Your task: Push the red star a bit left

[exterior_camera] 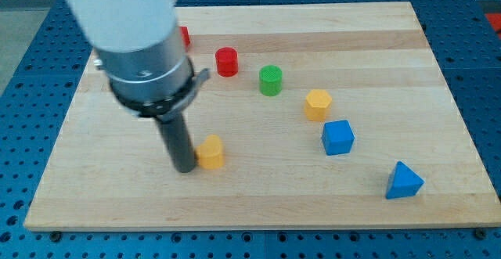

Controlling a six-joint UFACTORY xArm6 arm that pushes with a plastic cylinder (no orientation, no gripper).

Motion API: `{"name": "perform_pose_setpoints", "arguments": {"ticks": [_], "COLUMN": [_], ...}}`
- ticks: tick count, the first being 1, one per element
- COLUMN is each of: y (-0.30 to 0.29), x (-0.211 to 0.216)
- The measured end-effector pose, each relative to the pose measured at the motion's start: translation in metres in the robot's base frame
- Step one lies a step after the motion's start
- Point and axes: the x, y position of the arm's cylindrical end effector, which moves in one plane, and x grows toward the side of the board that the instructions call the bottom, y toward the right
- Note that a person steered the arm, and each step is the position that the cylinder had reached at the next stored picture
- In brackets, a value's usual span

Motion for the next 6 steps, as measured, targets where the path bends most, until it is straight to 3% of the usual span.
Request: {"name": "perform_pose_setpoints", "arguments": {"ticks": [1,2,3,6], "y": [0.015,-0.027,-0.057,-0.06], "x": [-0.01,-0.018,-0.047,-0.16]}}
